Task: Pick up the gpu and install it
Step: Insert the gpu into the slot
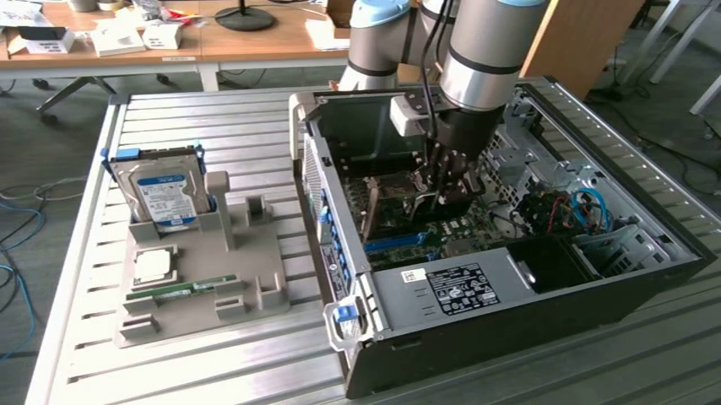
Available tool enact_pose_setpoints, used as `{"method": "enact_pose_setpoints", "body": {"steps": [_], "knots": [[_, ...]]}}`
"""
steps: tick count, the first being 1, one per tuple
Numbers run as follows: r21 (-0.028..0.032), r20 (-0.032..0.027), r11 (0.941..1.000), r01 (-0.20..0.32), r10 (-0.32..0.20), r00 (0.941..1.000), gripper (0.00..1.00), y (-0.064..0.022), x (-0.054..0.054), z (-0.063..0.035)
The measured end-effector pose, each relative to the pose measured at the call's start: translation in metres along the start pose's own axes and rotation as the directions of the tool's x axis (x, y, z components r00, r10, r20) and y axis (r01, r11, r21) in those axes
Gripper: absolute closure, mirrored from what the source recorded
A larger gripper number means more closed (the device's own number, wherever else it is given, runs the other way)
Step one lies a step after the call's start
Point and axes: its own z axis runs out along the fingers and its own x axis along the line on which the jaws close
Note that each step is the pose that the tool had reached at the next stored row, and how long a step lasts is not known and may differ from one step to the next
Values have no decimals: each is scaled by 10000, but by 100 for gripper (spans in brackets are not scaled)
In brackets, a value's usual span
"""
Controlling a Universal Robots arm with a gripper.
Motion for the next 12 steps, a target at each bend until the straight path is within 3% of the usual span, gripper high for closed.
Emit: {"method": "enact_pose_setpoints", "body": {"steps": [12], "knots": [[0, 0, 10000, 0, 0, 10000, 74, 1, 0, 36]]}}
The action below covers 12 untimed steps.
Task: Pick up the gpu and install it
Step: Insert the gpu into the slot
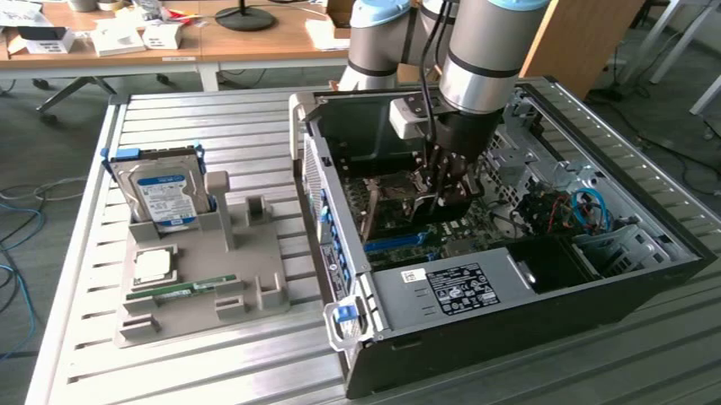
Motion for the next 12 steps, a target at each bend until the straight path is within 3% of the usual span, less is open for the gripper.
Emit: {"method": "enact_pose_setpoints", "body": {"steps": [12], "knots": [[-1, 1, 10000, 0, 0, 10000, 74, 0, 0, 16]]}}
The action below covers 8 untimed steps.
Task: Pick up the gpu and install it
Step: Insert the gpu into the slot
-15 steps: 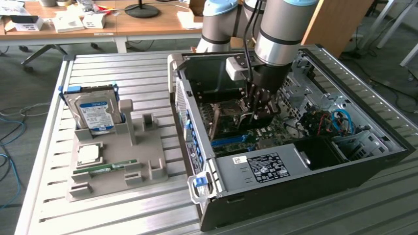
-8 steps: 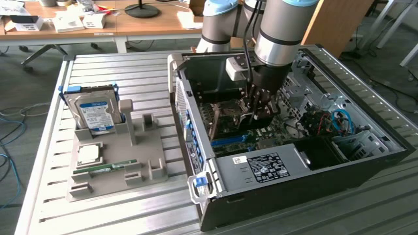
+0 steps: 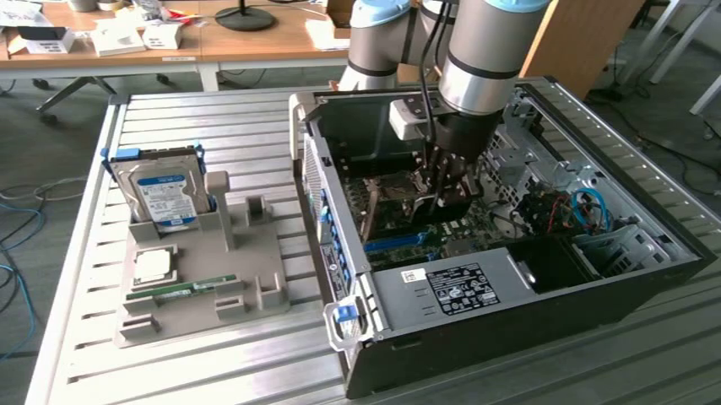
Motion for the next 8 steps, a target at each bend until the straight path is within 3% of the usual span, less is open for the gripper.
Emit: {"method": "enact_pose_setpoints", "body": {"steps": [8], "knots": [[1, 1, 10000, 0, 0, 10000, 74, 1, 0, 18]]}}
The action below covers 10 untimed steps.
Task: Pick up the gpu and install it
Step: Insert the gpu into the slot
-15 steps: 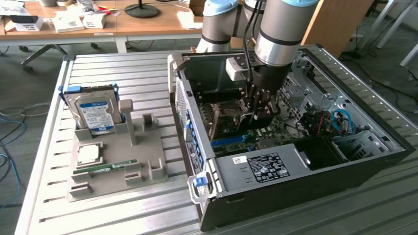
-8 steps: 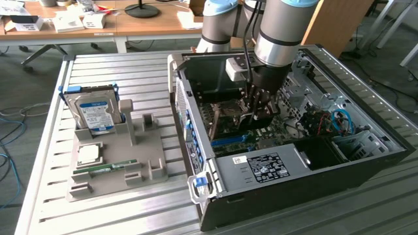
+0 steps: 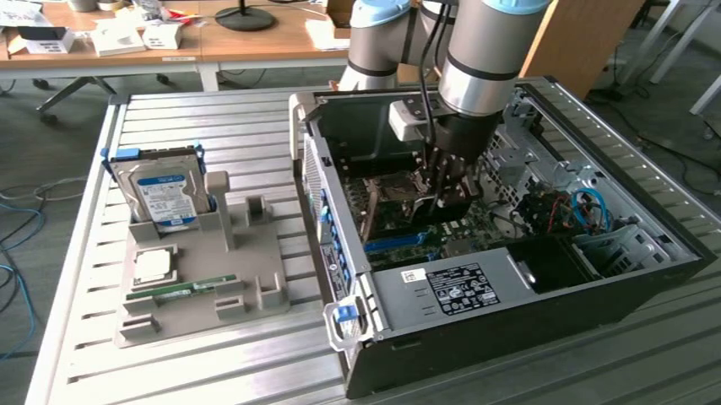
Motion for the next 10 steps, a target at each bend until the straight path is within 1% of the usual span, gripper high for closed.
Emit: {"method": "enact_pose_setpoints", "body": {"steps": [10], "knots": [[9, -1, 10000, 0, 0, 10000, 74, 7, 0, 20]]}}
